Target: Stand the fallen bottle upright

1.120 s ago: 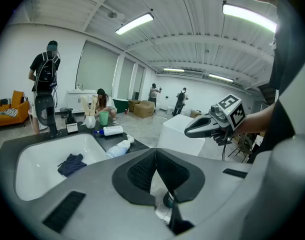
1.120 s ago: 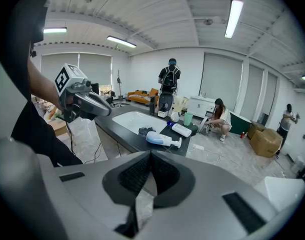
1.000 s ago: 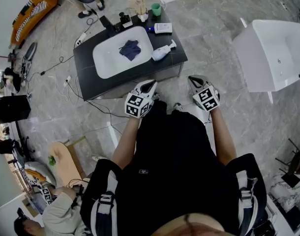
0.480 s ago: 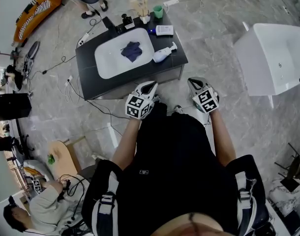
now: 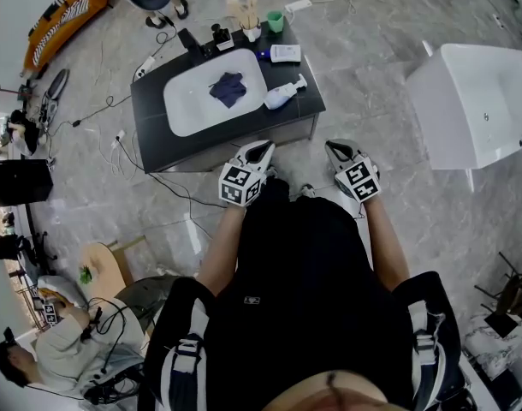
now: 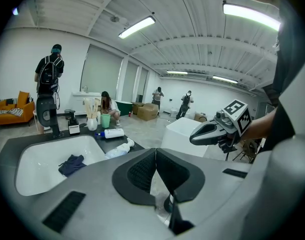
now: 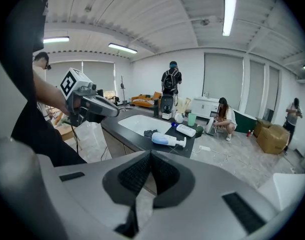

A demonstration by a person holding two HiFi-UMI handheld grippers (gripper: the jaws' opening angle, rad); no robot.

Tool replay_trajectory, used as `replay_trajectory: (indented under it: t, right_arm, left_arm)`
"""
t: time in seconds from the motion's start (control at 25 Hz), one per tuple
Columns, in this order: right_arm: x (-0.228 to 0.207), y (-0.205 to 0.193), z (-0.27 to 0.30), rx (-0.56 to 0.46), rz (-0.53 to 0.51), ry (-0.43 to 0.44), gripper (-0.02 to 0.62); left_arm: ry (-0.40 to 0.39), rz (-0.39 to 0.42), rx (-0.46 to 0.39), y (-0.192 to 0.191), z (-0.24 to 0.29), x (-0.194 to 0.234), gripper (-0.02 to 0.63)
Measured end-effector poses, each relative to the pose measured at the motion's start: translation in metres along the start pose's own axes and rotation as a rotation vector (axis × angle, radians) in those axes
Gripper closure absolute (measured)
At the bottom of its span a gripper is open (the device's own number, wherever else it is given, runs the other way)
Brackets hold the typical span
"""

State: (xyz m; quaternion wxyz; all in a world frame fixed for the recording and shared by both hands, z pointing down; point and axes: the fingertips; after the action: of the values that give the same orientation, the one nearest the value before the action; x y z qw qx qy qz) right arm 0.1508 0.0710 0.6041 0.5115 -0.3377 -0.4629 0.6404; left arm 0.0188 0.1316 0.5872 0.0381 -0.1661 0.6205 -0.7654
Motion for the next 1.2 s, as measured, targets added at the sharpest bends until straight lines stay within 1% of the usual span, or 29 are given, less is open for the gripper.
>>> replay_trajectory:
  t: [0.16, 0.36, 0.68, 0.84, 1.2]
  right_arm:
    - [-0.001, -0.002, -0.001, 0.017, -0.018, 0.012, 0.535]
    - [-0.001, -0.011, -0.005, 0.038, -0.011, -0.002, 0.535]
    - [-0.016, -0.022, -0.006, 0.065, 0.032, -0.065, 0.535]
    - [-0.025, -0.020, -0.001, 0.074, 0.045, -0.090, 0.535]
    - [-0.043, -0.021, 0.013, 0.126, 0.050, -0.103, 0.535]
  left_arm:
    - [-0.004, 0.001, 0.003, -0.001, 0.004, -0.003, 0.591]
    - [-0.015, 0.002, 0.011, -0.005, 0.006, -0.006, 0.591]
    - [-0.050, -0.003, 0.022, -0.001, 0.023, 0.000, 0.591]
    - [-0.074, -0.007, 0.030, 0.001, 0.035, 0.008, 0.591]
    - [-0.114, -0.037, 0.055, 0.003, 0.072, 0.032, 0.591]
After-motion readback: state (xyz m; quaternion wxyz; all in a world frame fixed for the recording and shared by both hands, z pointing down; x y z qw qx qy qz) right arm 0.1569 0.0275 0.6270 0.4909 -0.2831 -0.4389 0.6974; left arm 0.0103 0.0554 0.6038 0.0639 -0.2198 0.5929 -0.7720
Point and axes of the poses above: the fingertips, and each gripper's own axes: z forward along the fingers, x to its left, y out of its top, and after that the axes turned 15 degrees about -x, right-handed
